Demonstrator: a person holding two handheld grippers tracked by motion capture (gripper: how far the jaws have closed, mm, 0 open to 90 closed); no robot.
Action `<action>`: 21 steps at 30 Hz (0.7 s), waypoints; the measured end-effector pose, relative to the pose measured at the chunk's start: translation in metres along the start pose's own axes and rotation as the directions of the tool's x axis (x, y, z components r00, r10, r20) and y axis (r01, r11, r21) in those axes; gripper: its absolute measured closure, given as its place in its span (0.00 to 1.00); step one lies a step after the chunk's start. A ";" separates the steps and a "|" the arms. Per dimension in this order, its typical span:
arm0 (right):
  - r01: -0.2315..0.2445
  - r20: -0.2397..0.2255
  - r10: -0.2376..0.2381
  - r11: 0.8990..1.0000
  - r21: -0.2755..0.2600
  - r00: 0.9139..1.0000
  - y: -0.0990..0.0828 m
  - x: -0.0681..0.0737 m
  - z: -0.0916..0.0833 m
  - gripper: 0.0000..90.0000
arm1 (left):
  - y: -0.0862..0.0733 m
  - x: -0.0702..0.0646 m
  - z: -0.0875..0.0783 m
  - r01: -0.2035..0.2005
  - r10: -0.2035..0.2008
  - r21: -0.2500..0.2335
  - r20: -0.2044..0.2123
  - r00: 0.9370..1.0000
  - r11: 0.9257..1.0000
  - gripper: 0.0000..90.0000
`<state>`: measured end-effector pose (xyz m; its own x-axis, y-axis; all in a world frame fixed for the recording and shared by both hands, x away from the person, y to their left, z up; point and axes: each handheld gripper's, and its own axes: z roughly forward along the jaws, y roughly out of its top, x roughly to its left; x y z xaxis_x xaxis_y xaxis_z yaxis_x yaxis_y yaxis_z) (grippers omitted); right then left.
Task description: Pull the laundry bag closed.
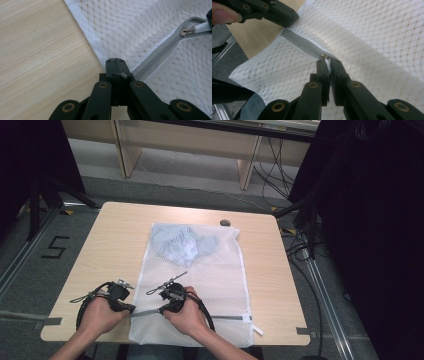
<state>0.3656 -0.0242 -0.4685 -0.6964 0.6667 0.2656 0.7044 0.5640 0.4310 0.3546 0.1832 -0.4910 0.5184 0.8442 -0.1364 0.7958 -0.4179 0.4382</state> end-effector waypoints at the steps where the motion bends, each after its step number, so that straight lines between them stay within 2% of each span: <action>1: 0.000 0.000 0.000 1.000 0.000 1.000 0.000 0.000 0.000 0.97 | 0.000 0.000 0.000 0.000 0.000 0.000 0.000 1.000 1.000 1.00; 4: -0.015 -0.012 0.015 1.000 0.005 1.000 -0.001 -0.001 -0.002 0.97 | 0.000 0.001 -0.001 -0.011 0.011 0.013 0.004 1.000 1.000 1.00; 7: -0.006 -0.010 0.006 1.000 0.000 1.000 -0.001 -0.002 -0.002 0.97 | 0.000 0.002 0.000 -0.010 0.010 0.007 0.011 1.000 1.000 1.00; 11: -0.003 -0.001 0.003 1.000 0.005 1.000 -0.002 -0.002 -0.002 0.97 | 0.000 0.001 -0.001 -0.006 0.006 0.007 0.001 1.000 1.000 1.00; 12: 0.011 0.006 -0.011 1.000 0.002 1.000 -0.003 -0.005 -0.002 0.97 | 0.000 0.000 0.000 -0.001 0.001 0.001 0.001 1.000 1.000 1.00; 13: 0.005 0.006 -0.005 1.000 0.003 1.000 -0.003 -0.005 -0.002 0.97 | 0.000 0.001 -0.001 -0.007 0.007 0.012 -0.001 1.000 1.000 1.00; 21: -0.003 -0.004 0.003 1.000 0.007 1.000 -0.006 -0.009 -0.007 0.97 | 0.000 0.001 0.000 0.000 0.000 0.005 0.009 1.000 1.000 1.00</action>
<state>0.3666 -0.0367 -0.4674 -0.6945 0.6668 0.2702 0.7077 0.5654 0.4237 0.3554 0.1842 -0.4910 0.5210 0.8412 -0.1448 0.7977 -0.4194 0.4334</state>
